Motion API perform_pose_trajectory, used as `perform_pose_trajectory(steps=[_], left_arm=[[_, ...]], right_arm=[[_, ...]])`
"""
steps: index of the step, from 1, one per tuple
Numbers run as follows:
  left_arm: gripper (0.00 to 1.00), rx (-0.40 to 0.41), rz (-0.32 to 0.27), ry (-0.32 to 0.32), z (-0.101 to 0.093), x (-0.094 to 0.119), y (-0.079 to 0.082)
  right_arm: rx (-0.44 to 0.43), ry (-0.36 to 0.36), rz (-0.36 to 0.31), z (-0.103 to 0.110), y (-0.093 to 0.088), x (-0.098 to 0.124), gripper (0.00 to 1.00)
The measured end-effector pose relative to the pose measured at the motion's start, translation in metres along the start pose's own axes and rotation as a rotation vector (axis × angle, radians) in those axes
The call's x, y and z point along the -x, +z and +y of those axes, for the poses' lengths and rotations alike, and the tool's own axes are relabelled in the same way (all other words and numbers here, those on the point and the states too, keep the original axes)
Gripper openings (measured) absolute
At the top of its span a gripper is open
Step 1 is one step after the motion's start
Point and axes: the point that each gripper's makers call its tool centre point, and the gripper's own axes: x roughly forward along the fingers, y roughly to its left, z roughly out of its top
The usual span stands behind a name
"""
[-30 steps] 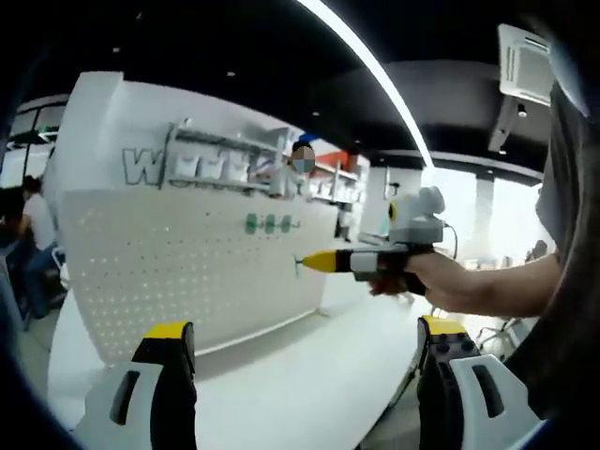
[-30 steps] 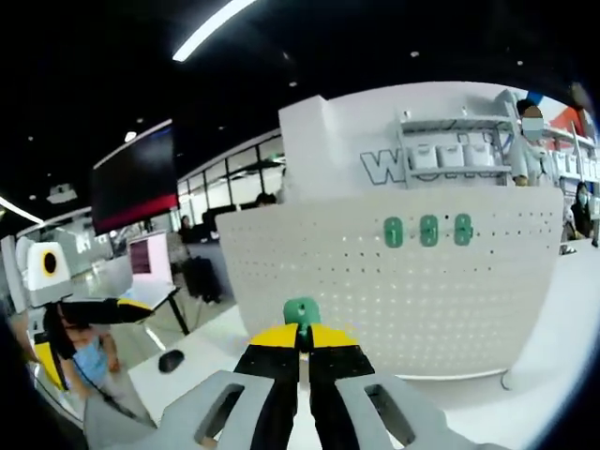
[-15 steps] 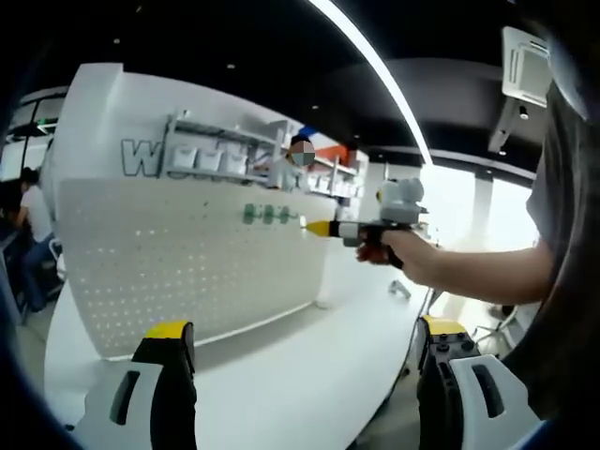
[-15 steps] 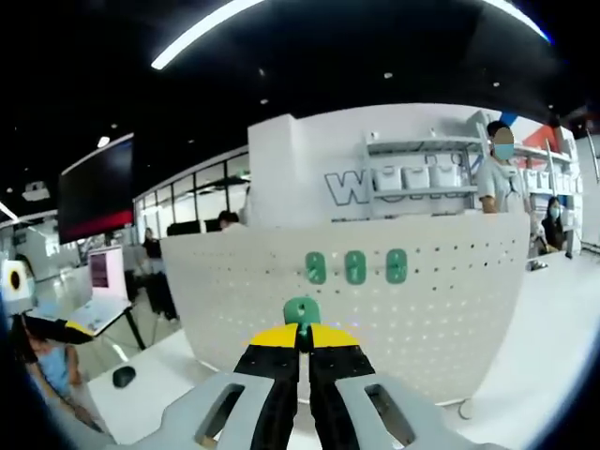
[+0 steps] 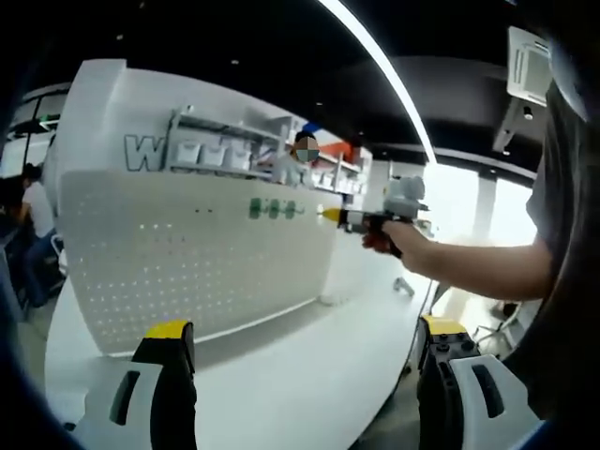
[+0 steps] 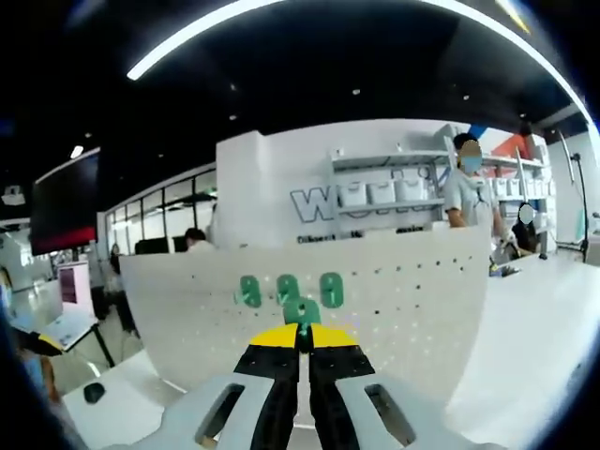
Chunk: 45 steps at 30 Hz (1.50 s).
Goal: Insert the hook assembly into the mounting plate slot until the hook locks in place.
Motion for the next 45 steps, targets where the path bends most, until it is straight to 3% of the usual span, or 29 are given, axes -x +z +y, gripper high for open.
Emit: perform_pose_trajectory(steps=[22,34,45], left_arm=[[1.00,-0.002,0.010,0.003,0.006,-0.006,-0.001],[1.00,0.009,0.021,0.028,0.014,-0.003,-0.006],[1.00,0.018,0.011,0.050,0.024,-0.006,-0.004]], right_arm=[[-0.035,-0.072,-0.059,-0.034,0.014,-0.023,0.00],[-0.015,-0.091,-0.083,-0.046,0.025,-0.050,0.00],[-0.032,-0.117,-0.085,-0.067,0.019,-0.072,0.00]])
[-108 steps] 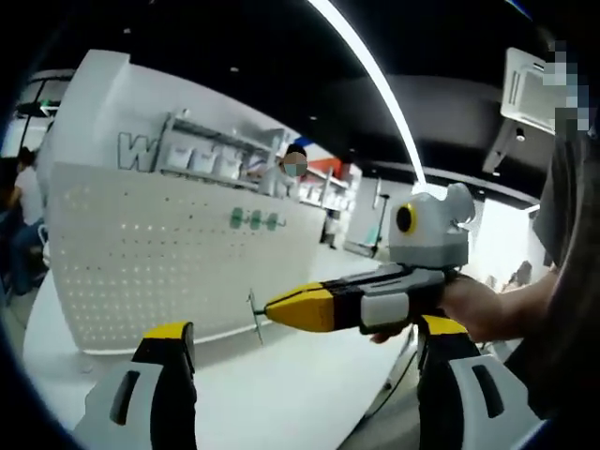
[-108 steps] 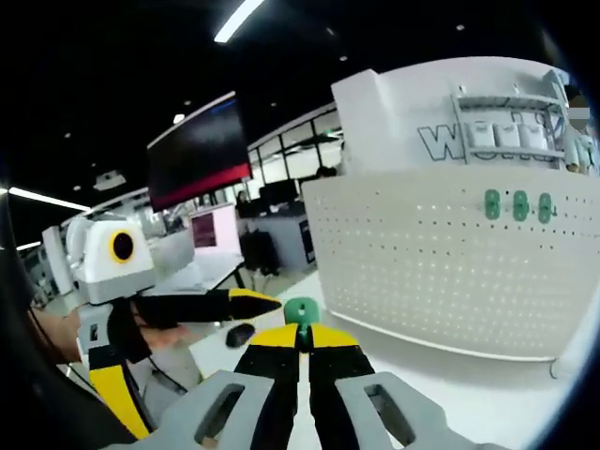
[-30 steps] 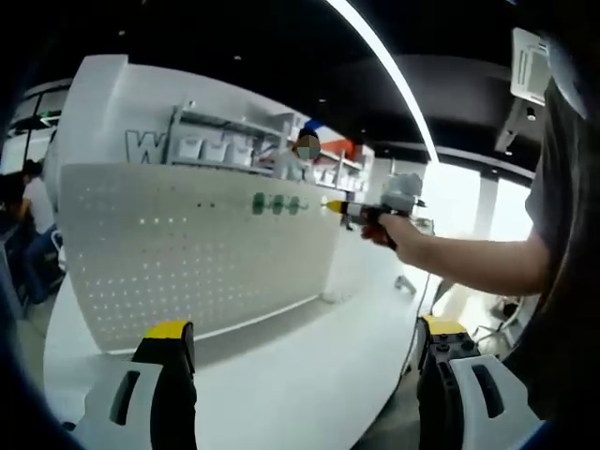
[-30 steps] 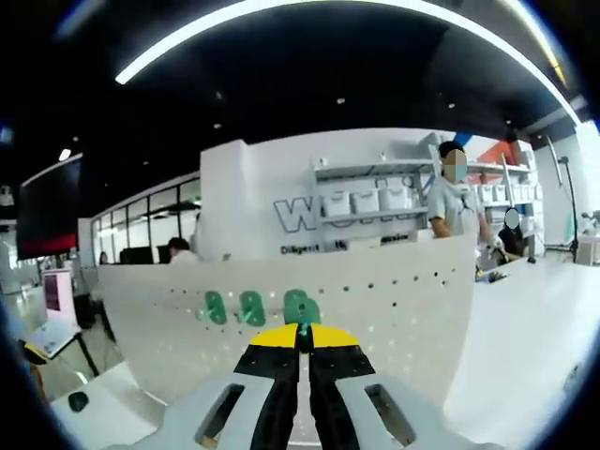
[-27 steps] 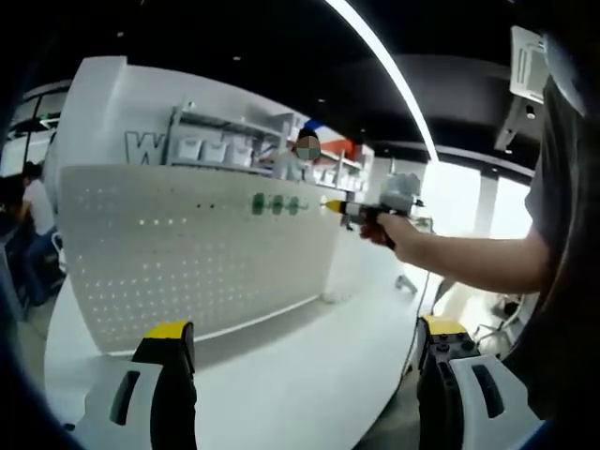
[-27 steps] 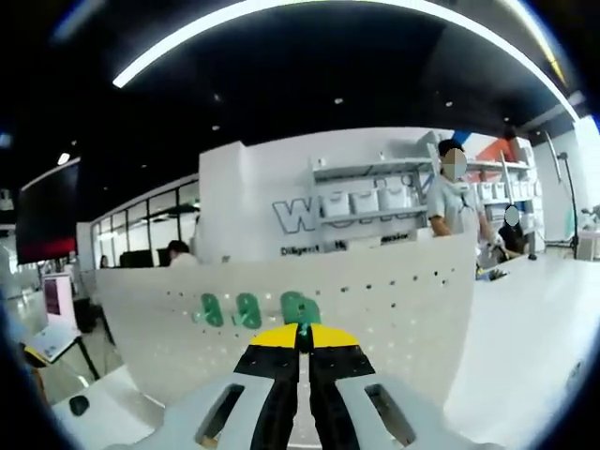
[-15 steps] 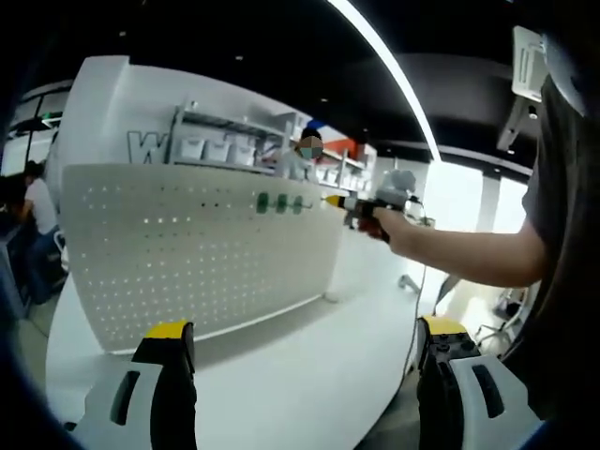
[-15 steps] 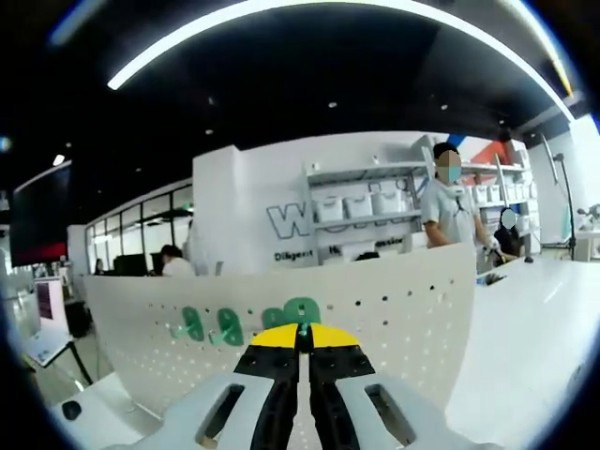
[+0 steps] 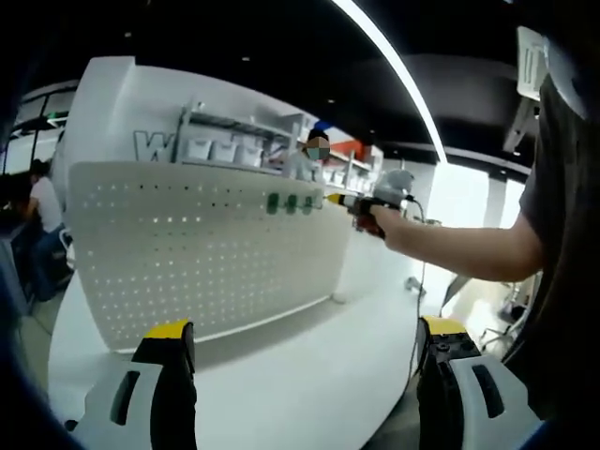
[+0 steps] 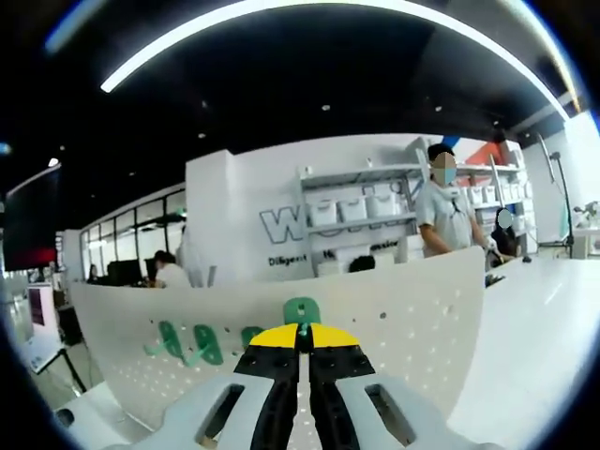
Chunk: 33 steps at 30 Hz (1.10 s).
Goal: Insert the hook assembly into the mounting plate slot until the hook locks in place.
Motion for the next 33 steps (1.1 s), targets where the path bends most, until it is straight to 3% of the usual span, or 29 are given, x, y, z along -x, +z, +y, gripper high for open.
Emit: perform_pose_trajectory(steps=[17,33], left_arm=[[1.00,-0.011,-0.009,0.025,0.010,-0.001,0.007],[1.00,-0.010,-0.005,0.040,0.013,0.003,0.005]], right_arm=[[0.010,-0.014,0.007,-0.015,-0.016,-0.008,0.00],[0.016,-0.012,-0.010,-0.012,-0.024,-0.012,0.00]])
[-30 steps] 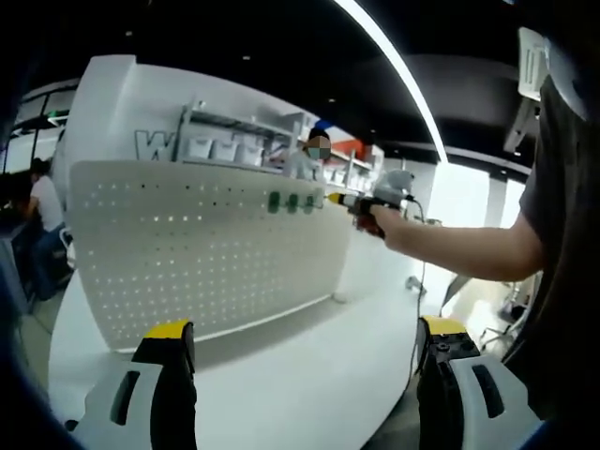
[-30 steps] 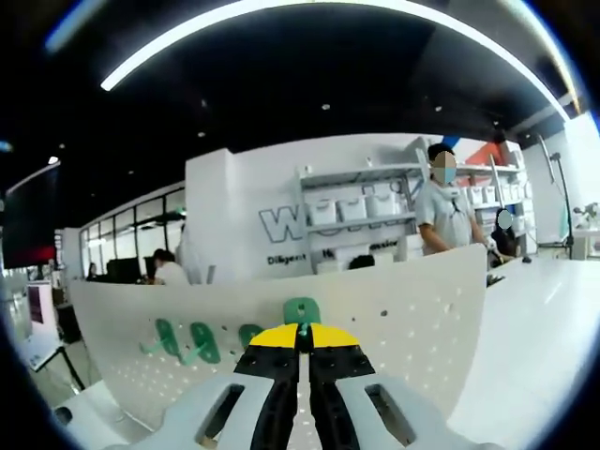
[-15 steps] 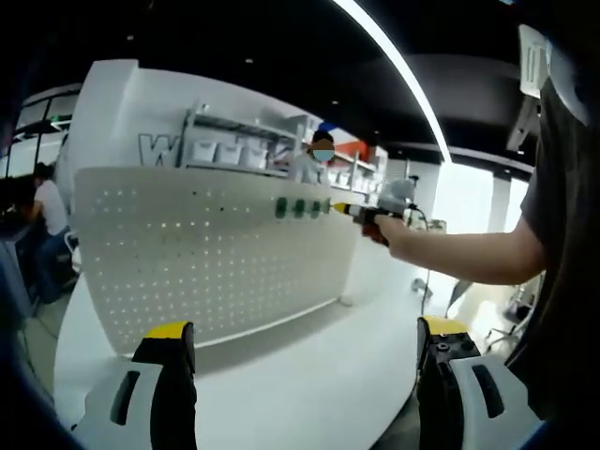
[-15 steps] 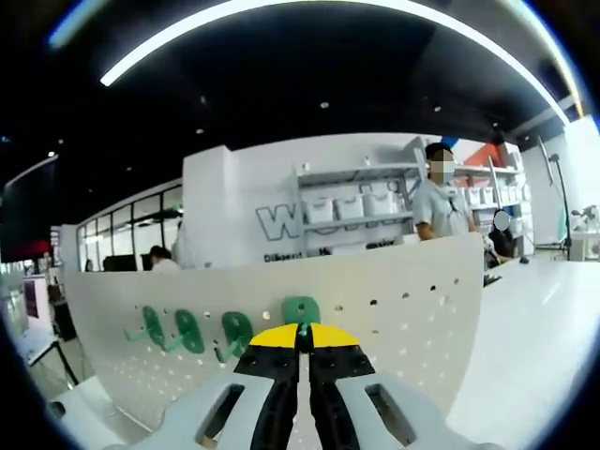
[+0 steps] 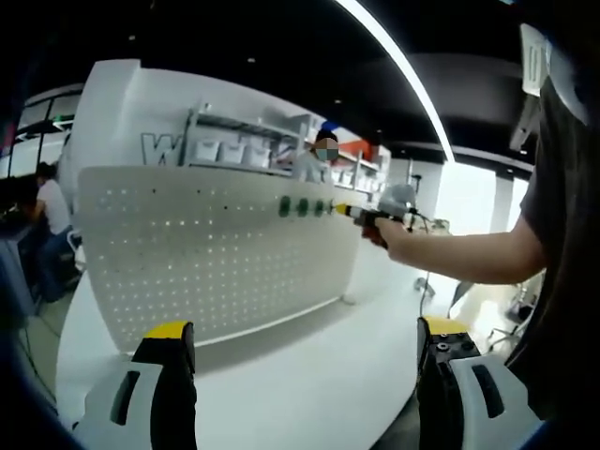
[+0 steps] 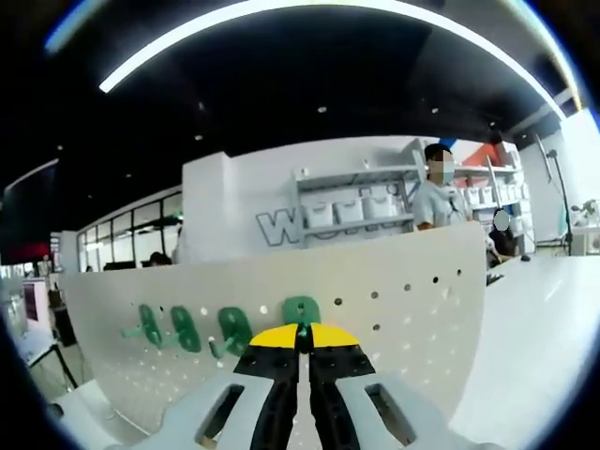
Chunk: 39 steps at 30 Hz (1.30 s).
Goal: Insert the hook assembly into the mounting plate slot until the hook locks in place.
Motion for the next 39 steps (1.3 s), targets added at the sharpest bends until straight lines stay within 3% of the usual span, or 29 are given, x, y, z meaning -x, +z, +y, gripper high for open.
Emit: perform_pose_trajectory(steps=[6,10,20,32,39], left_arm=[[1.00,-0.005,0.001,-0.002,0.000,0.000,0.001],[1.00,-0.004,-0.001,-0.002,0.000,0.001,0.001],[1.00,0.003,-0.008,0.007,0.001,0.007,0.000],[1.00,0.001,-0.017,0.002,-0.001,0.013,0.000],[1.00,-0.002,-0.012,-0.007,-0.001,0.014,-0.001]], right_arm=[[0.006,-0.001,-0.004,0.000,0.001,0.001,0.01],[0.004,0.004,0.034,0.001,-0.002,-0.001,0.01],[0.032,0.002,0.031,0.004,0.008,0.003,0.05],[0.037,0.000,0.003,-0.003,0.034,0.027,0.14],[0.032,0.007,0.100,-0.012,0.006,0.059,0.18]])
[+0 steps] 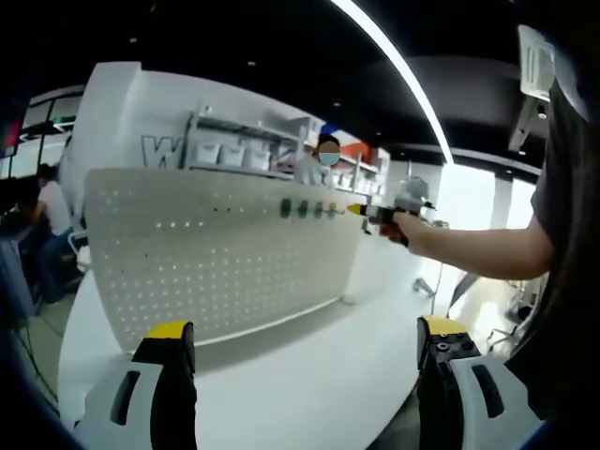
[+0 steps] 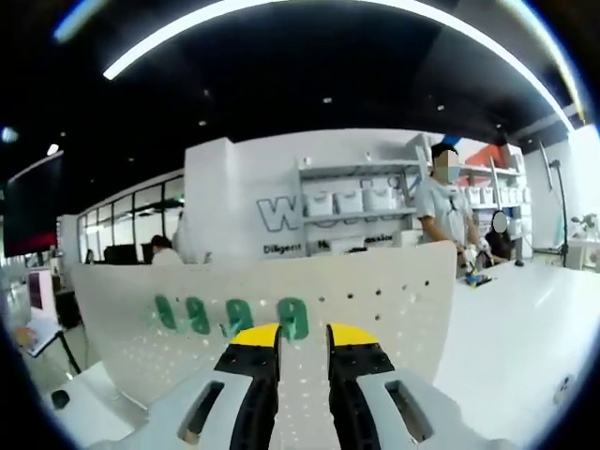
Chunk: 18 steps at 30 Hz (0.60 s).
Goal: Insert the hook assembly into the mounting plate slot until the hook locks in place.
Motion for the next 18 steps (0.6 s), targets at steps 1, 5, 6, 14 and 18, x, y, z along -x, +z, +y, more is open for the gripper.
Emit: perform_pose_trajectory(steps=[1,5,6,14,18], left_arm=[[1.00,-0.001,0.002,-0.001,0.000,0.000,0.000],[1.00,-0.007,0.000,-0.007,-0.002,0.002,-0.001],[1.00,-0.008,0.000,-0.009,-0.003,0.002,-0.001],[1.00,-0.009,-0.001,-0.023,-0.008,0.005,-0.002],[1.00,-0.015,-0.002,-0.022,-0.009,0.007,-0.002]], right_arm=[[0.006,-0.001,0.010,-0.001,-0.005,0.007,0.19],[0.018,0.011,0.041,0.001,-0.017,0.027,0.23],[0.037,0.021,0.053,0.003,-0.020,0.034,0.25],[0.100,0.067,0.097,0.024,-0.038,0.075,0.34],[0.070,0.071,0.096,0.033,-0.039,0.097,0.38]])
